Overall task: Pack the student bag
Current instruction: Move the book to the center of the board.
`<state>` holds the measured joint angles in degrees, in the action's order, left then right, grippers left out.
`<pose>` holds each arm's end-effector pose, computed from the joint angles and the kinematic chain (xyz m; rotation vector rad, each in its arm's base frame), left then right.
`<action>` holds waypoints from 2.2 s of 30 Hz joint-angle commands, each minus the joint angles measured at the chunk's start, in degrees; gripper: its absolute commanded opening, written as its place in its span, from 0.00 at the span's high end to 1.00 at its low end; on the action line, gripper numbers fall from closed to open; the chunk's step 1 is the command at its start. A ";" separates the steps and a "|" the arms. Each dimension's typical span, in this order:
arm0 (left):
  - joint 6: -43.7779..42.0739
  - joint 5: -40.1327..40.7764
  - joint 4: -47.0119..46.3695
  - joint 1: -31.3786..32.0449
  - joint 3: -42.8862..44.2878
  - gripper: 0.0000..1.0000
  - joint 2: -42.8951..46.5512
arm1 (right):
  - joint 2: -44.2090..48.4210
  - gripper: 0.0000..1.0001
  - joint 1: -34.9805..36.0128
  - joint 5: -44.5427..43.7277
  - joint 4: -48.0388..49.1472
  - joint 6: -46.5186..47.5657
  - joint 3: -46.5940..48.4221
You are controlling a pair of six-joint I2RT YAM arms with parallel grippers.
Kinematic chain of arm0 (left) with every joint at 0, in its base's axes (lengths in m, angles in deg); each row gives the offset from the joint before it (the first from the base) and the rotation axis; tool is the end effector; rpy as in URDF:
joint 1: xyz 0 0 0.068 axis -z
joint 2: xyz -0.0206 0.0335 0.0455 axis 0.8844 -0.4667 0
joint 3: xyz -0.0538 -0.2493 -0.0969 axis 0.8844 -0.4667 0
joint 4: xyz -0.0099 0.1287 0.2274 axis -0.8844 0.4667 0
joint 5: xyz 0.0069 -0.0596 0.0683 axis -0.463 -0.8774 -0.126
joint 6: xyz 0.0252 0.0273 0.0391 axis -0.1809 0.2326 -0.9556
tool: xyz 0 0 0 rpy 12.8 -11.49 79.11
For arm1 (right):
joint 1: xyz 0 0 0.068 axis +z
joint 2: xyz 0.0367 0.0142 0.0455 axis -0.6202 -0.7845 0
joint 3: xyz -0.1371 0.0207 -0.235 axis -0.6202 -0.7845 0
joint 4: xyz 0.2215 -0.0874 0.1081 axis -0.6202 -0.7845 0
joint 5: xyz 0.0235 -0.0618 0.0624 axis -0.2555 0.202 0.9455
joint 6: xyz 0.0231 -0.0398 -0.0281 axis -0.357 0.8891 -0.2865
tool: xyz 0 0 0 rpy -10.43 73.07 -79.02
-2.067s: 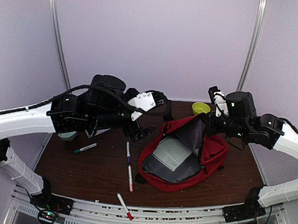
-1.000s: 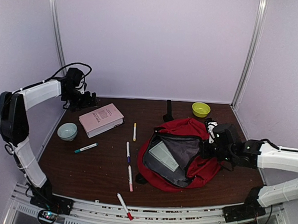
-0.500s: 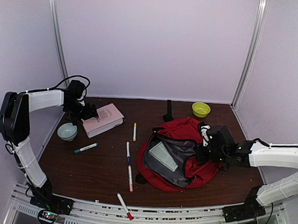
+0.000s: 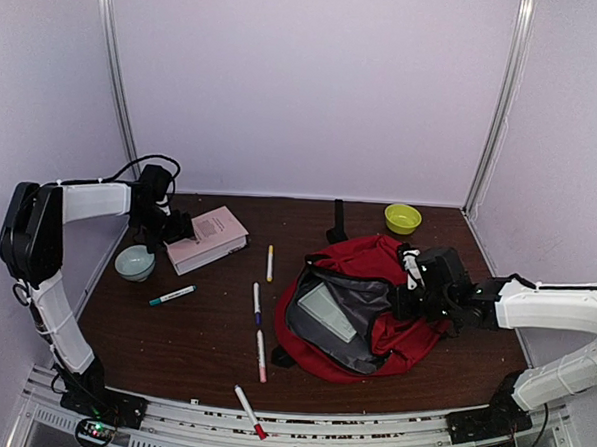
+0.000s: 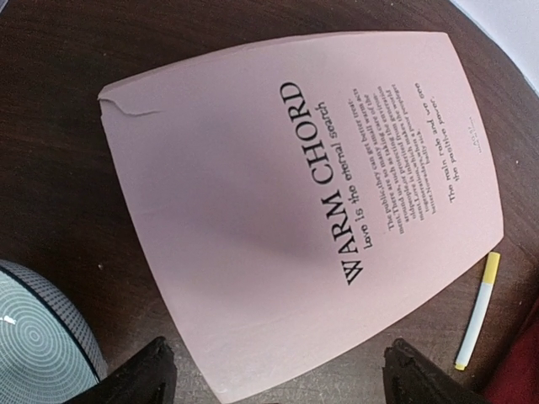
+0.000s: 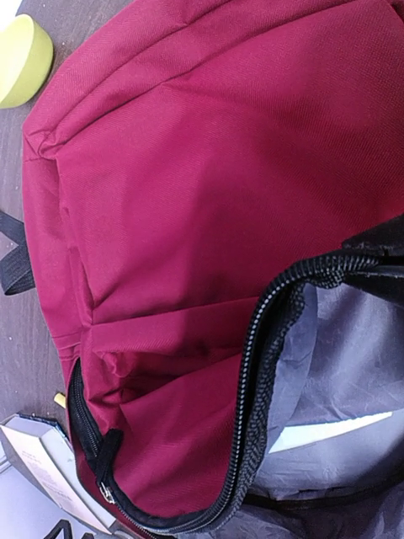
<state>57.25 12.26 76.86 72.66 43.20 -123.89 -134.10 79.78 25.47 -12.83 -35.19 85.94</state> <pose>0.3662 -0.0698 0.2053 -0.6615 2.5898 -0.3721 0.1878 0.1635 0.1925 -0.3568 2.3303 0.5061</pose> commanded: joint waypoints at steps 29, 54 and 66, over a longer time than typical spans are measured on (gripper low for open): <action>-0.95 0.72 0.99 -2.23 12.27 0.10 -11.43 | -1.29 1.00 -1.37 2.52 1.16 -0.13 1.37; -14.30 5.41 -1.80 5.14 7.74 0.11 -1.56 | -3.68 1.00 -1.71 3.27 -0.29 -0.04 3.23; -13.92 7.12 13.35 0.75 26.09 0.07 -11.92 | -3.27 1.00 -1.75 3.32 0.07 -0.13 2.84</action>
<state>41.73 19.72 83.31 75.57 65.43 -131.39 -137.31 78.40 28.48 -13.05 -35.19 87.67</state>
